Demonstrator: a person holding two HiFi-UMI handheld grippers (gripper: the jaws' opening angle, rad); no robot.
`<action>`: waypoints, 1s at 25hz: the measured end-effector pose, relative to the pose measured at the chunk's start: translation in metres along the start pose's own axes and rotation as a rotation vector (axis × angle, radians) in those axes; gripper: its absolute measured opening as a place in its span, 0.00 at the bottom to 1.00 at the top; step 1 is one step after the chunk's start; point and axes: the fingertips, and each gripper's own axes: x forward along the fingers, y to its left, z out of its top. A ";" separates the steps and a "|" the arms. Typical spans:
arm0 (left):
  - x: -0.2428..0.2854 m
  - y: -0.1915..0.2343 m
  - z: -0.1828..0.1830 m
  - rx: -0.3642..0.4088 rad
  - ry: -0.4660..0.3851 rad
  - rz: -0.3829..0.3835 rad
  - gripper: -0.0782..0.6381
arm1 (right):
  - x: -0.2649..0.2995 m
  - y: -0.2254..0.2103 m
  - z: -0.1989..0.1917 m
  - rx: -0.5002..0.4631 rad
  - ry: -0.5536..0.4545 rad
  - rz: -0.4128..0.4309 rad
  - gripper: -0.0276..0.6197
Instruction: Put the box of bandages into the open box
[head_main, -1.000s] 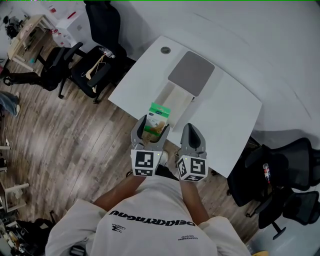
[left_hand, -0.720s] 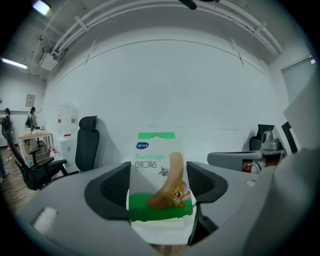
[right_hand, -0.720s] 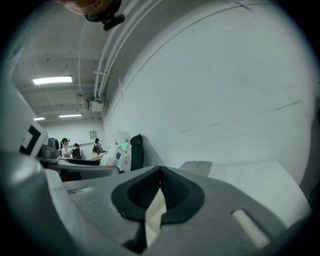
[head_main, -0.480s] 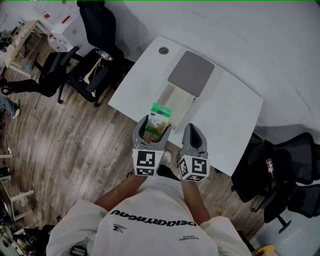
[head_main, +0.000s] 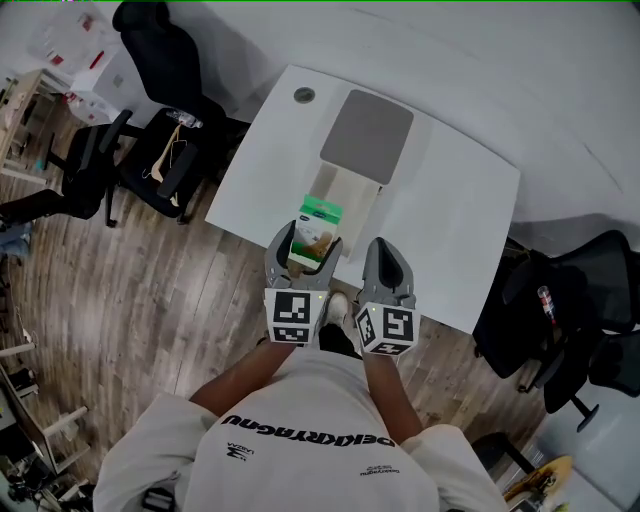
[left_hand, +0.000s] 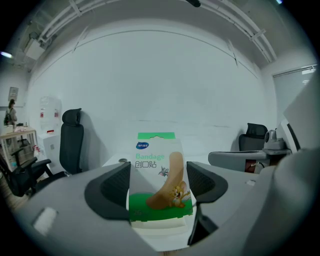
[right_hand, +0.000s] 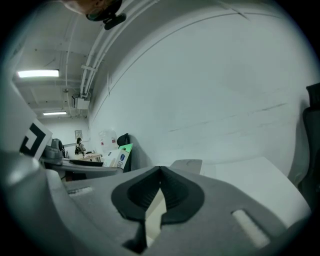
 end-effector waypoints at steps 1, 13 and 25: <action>0.003 -0.001 -0.002 0.001 0.004 -0.006 0.61 | 0.001 -0.001 -0.003 0.002 0.004 -0.006 0.04; 0.026 -0.008 -0.017 0.002 0.057 -0.072 0.61 | 0.003 -0.015 -0.016 0.011 0.030 -0.077 0.04; 0.054 -0.007 -0.032 0.004 0.120 -0.086 0.61 | 0.007 -0.021 -0.016 0.007 0.032 -0.097 0.04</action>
